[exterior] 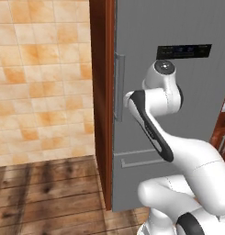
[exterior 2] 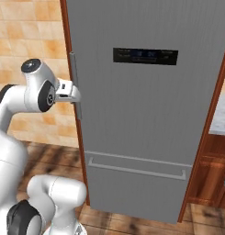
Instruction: Take the lemon wedge from the fridge and place it on the plate with fish on the dining counter.
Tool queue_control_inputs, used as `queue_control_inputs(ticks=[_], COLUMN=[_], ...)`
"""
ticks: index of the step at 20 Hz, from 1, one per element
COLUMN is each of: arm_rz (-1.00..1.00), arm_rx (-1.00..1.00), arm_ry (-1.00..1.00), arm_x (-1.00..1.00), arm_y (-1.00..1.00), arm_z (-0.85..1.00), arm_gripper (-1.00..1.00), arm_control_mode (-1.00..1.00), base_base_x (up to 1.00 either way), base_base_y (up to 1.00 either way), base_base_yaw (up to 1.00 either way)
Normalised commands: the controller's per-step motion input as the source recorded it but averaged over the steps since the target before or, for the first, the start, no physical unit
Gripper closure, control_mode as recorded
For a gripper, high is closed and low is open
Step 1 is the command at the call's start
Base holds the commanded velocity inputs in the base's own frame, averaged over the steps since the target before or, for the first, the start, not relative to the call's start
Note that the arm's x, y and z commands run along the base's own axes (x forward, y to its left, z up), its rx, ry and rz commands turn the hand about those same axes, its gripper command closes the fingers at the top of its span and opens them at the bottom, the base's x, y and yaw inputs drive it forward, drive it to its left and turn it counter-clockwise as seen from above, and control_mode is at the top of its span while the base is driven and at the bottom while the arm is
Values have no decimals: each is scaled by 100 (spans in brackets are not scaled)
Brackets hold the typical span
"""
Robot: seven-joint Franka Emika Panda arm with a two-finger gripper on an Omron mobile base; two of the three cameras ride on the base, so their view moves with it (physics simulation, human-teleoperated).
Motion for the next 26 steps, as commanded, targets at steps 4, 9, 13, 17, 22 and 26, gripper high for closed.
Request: queue_control_inputs(ticks=[4,9,13,17,22,26], arm_rz=[7,1,1,3,0,0], arm_rx=[14,2,12,4,-2,-3], arm_ry=[-37,-6,22,8,0,0], arm_x=[26,16,71,40,40,46], arm_y=[0,0,9,16,27,15], arm_z=[2,8,12,1,-14,-16], arm_gripper=[-100,-100,-100,-100,-100,-100], arm_control_mode=[-100,-100,-100,-100,-100,-100], base_base_x=[0,0,0,0,0,0], base_base_y=[0,0,0,0,0,0], base_base_yaw=[0,0,0,0,0,0])
